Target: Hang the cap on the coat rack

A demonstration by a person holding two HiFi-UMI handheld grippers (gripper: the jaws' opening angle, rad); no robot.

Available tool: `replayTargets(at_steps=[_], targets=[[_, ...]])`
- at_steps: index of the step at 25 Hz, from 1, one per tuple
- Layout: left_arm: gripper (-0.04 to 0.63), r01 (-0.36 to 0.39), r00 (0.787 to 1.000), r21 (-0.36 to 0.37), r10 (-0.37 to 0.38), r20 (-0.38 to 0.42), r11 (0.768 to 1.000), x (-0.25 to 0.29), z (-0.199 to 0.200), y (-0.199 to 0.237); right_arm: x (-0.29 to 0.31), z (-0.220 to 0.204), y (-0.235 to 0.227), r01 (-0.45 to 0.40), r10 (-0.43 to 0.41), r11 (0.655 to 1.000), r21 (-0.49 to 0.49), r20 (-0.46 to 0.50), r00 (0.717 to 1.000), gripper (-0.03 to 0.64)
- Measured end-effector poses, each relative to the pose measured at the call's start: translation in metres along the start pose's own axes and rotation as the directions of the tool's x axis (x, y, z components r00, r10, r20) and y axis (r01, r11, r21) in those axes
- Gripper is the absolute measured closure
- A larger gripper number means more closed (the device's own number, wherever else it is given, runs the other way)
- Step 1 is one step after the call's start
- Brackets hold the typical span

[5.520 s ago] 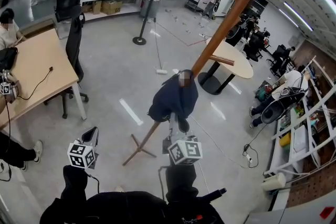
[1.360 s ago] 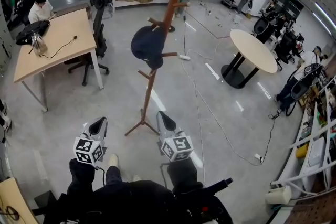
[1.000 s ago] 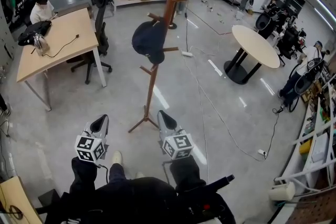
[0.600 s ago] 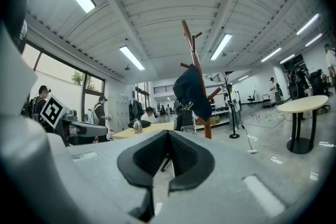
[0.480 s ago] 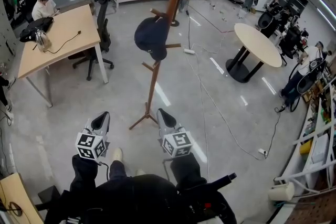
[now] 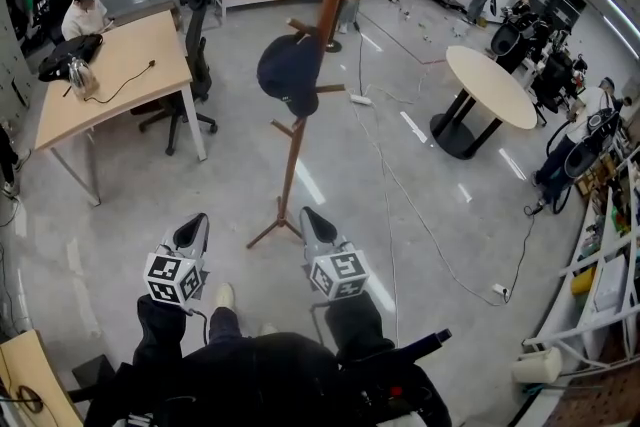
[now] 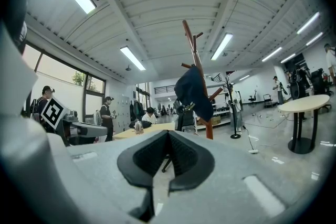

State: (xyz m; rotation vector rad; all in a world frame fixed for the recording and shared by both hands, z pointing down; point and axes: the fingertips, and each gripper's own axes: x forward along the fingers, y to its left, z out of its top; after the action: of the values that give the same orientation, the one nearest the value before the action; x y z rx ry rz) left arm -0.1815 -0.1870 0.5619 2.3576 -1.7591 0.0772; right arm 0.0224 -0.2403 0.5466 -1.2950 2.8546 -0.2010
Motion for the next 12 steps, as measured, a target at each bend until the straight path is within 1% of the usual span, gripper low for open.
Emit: replayTargets(at_steps=[12], targets=[[0.594, -0.006, 1.000, 0.002, 0.006, -0.011, 1.000, 0.0003, -0.0002, -0.0035, -0.0015, 0.0029, 0.0000, -0.013, 0.013, 1.000, -0.005, 0.001, 1.000, 0.615]])
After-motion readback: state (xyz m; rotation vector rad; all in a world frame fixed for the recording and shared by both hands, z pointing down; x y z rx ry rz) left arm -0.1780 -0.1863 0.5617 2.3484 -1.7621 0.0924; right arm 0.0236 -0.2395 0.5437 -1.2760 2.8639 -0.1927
